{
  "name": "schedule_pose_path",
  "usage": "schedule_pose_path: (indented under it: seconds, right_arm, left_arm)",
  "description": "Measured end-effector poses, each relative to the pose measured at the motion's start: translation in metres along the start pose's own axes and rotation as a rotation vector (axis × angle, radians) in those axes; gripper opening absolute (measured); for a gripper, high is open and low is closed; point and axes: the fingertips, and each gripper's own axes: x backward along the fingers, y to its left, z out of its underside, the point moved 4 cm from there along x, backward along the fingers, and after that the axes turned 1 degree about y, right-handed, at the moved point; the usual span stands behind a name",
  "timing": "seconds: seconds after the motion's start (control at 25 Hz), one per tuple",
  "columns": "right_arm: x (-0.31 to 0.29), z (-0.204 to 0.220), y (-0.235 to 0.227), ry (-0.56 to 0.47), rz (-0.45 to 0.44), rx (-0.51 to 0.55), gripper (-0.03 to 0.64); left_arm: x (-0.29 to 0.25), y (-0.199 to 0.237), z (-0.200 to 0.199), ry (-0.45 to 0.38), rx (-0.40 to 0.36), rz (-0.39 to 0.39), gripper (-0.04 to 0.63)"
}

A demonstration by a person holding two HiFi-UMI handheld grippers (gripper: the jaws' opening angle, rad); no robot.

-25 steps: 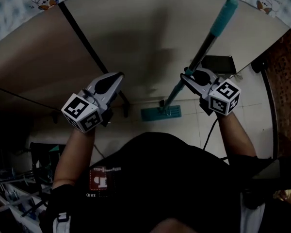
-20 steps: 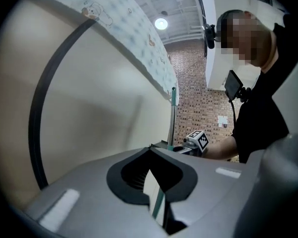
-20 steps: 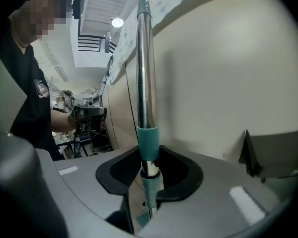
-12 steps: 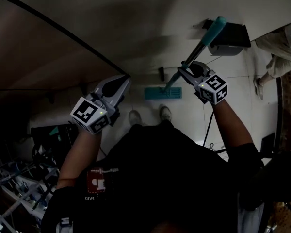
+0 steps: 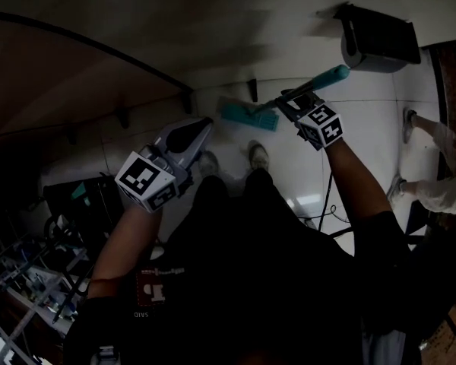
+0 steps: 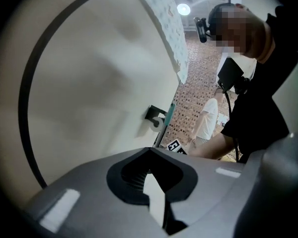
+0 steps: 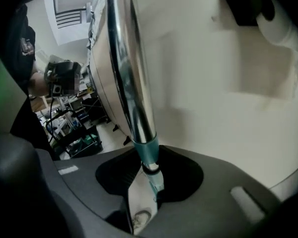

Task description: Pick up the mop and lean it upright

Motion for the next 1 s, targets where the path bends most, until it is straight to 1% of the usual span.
schedule_pose_path:
  seconds: [0.12,0.24,0.44,0.56,0.72,0.88,1.0]
  right_arm:
    - [-0.013,0.016,-0.014,0.031,0.014,-0.028,0.124]
    - [-0.023,0.033,-0.027,0.056,0.024,-0.058,0.124]
    - [-0.03,0.025,-0.045,0.021,0.034,-0.083,0.124]
    - [-0.035,0.023,-0.06,0.005,0.051,-0.129,0.124]
    - [-0.037,0.017,-0.083,-0.011,0.068,-0.207,0.124]
    - [-0.04,0.01,-0.108,-0.006,0.122,-0.265,0.124]
    - [-0.043,0.011,-0.124,0.007,0.164,-0.333,0.124]
  left_arm:
    - [-0.005,0.002,0.009,0.003,-0.002,0.017,-0.002]
    - [-0.007,0.005,0.01,0.013,0.028,0.007,-0.002]
    - [-0.01,0.014,0.012,0.021,0.034,-0.009,-0.002]
    - [-0.012,0.016,0.015,0.024,0.05,-0.014,-0.002]
    - [-0.016,0.014,0.019,0.029,0.037,-0.006,-0.002]
    - [-0.015,0.018,0.02,0.037,0.043,-0.026,-0.003]
    - [-0.013,0.021,0.018,0.04,0.05,-0.041,-0.002]
